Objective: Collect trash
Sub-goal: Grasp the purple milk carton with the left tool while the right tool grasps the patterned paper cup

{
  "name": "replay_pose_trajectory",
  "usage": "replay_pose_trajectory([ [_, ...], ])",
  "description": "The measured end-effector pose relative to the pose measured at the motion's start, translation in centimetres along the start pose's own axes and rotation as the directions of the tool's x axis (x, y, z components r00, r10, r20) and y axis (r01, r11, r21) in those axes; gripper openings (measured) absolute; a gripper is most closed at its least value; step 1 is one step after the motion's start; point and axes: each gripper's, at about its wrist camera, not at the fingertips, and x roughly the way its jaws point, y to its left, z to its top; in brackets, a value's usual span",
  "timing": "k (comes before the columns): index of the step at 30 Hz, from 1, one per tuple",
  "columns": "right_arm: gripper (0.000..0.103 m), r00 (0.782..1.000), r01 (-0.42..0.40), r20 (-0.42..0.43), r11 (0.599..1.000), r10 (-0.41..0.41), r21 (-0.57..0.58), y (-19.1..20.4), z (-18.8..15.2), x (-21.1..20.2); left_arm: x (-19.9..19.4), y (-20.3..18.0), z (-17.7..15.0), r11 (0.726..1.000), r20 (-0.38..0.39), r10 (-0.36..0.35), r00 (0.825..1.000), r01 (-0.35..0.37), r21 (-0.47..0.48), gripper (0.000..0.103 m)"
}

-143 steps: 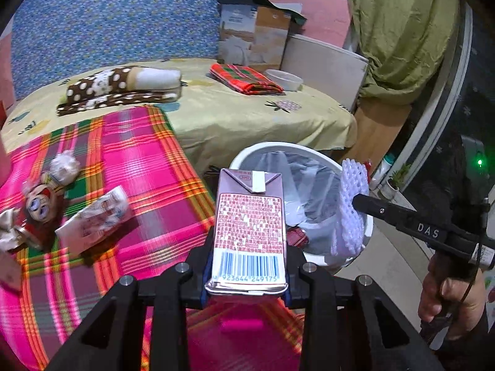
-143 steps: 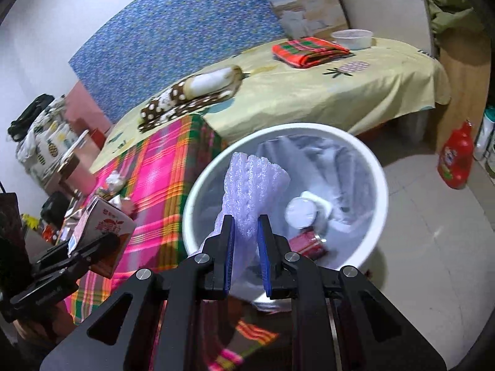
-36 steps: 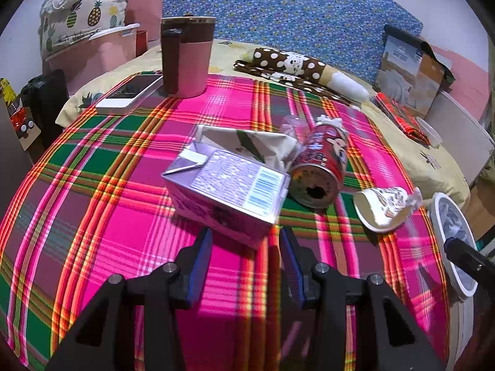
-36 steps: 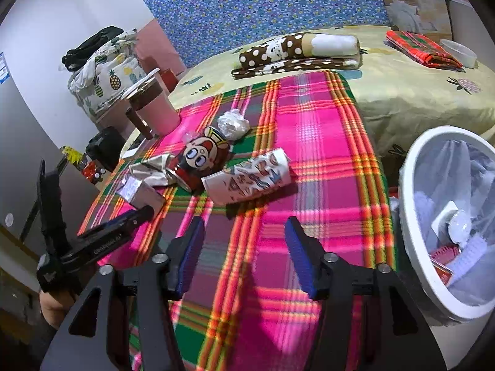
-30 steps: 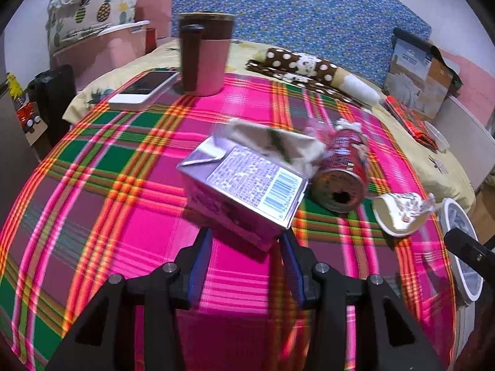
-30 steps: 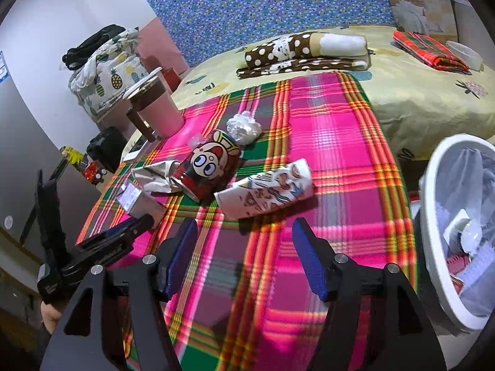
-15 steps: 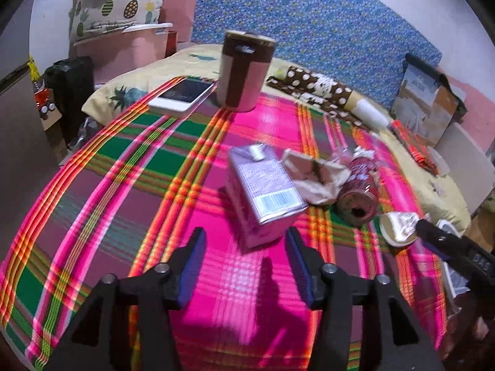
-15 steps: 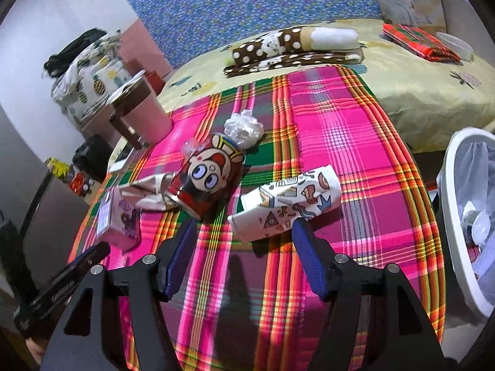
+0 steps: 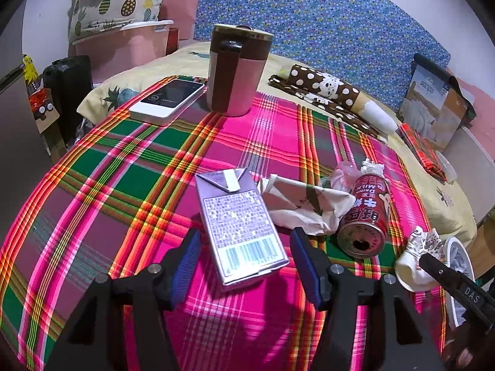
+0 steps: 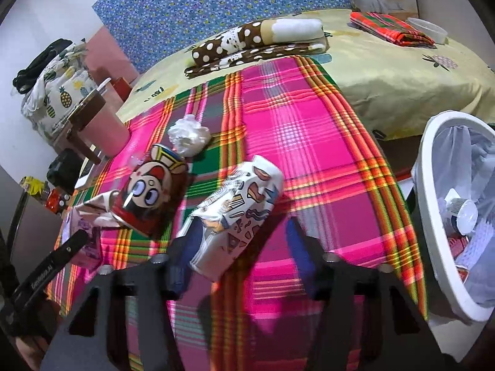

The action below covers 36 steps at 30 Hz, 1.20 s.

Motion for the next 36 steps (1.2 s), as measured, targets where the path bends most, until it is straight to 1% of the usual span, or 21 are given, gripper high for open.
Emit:
replay_pose_trajectory([
  [6,0.022,1.000,-0.024,-0.010,1.000,0.024,-0.003,-0.9,-0.1,0.0,0.3,0.7,-0.1,1.000,-0.008,0.014,1.000,-0.014,-0.006,0.061],
  [7,0.017,1.000,-0.028,-0.009,1.000,0.028,-0.010,-0.8,0.0,0.0,0.5,0.8,-0.1,1.000,-0.008,0.016,1.000,-0.016,-0.006,0.058],
  [8,0.016,0.999,-0.031,-0.009,0.999,0.031,-0.016,-0.7,0.0,0.1,0.6,0.8,-0.1,1.000,-0.009,0.017,1.000,-0.017,-0.005,0.056],
  [10,0.015,0.999,-0.035,-0.005,0.999,0.035,-0.039,-0.3,-0.1,-0.1,0.9,0.7,-0.1,1.000,-0.014,0.015,1.000,-0.015,0.002,0.046],
  [12,0.015,0.999,-0.043,-0.006,0.998,0.043,-0.047,-0.3,-0.1,-0.1,1.2,0.7,-0.1,1.000,-0.023,0.014,1.000,-0.013,0.008,0.040],
  [17,0.015,0.999,-0.054,-0.009,0.996,0.054,-0.068,-0.4,-0.6,-0.5,0.6,0.6,-0.6,1.000,-0.013,-0.009,1.000,0.009,0.023,0.040],
  [22,0.014,0.998,-0.068,-0.006,0.995,0.068,-0.080,-0.7,-1.2,-1.3,-0.8,-0.3,-1.8,0.997,-0.011,-0.031,0.999,0.031,0.069,0.040],
  [26,0.014,0.997,-0.075,-0.004,0.994,0.075,-0.082,-0.9,-1.6,-1.9,-1.8,-0.9,-2.9,0.995,-0.017,-0.049,0.999,0.050,0.088,0.040],
  [36,0.014,0.996,-0.072,0.036,0.992,0.076,-0.099,-1.3,-2.5,-4.6,-4.9,-3.4,-4.7,0.983,-0.012,-0.104,0.994,0.105,0.154,0.040],
])
